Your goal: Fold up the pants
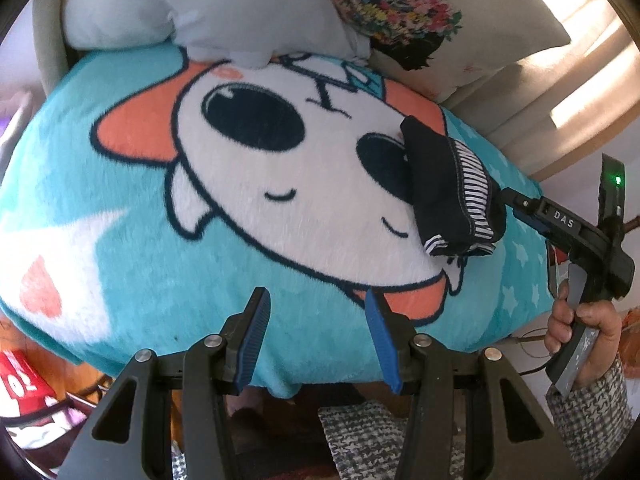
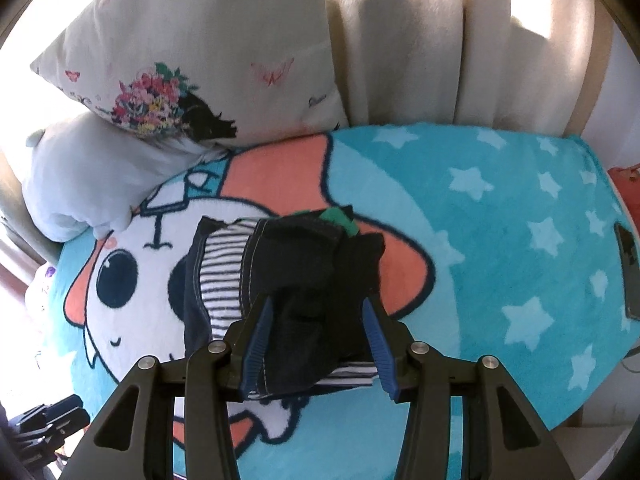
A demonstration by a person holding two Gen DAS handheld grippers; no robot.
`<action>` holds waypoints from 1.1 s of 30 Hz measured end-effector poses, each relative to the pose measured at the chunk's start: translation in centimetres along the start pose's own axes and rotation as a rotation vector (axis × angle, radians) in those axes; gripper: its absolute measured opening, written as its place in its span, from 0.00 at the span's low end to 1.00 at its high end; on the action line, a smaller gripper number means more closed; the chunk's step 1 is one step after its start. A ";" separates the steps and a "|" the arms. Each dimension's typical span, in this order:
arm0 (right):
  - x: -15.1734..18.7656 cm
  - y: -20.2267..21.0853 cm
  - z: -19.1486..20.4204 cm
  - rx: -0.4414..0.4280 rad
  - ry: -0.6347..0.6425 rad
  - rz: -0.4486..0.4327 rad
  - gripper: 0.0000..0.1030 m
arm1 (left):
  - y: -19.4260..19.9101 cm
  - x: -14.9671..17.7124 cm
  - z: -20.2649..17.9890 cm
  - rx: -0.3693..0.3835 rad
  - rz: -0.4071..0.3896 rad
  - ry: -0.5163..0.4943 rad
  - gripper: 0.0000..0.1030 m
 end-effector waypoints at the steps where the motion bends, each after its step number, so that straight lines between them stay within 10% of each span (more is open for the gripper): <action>1: 0.1 -0.1 0.0 -0.006 0.002 0.006 0.49 | -0.2 0.1 -0.1 0.002 0.002 0.010 0.47; 22: -2.9 -2.9 -10.5 -0.121 -0.122 0.055 0.59 | -4.8 -5.8 -5.9 0.014 -0.071 0.099 0.47; 33: -5.0 -2.1 0.7 -0.441 0.104 0.106 0.38 | -2.5 -5.2 -4.1 -0.061 -0.162 0.175 0.47</action>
Point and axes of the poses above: each gripper's, at about its wrist camera, not at the fingertips, and y roughly against the way its jaws point, z to its left, x to its underside, the point moved 3 cm from there along -y, roughly the way its jaws point, and after that the axes turned 12 degrees about x, right-handed, at the moved point
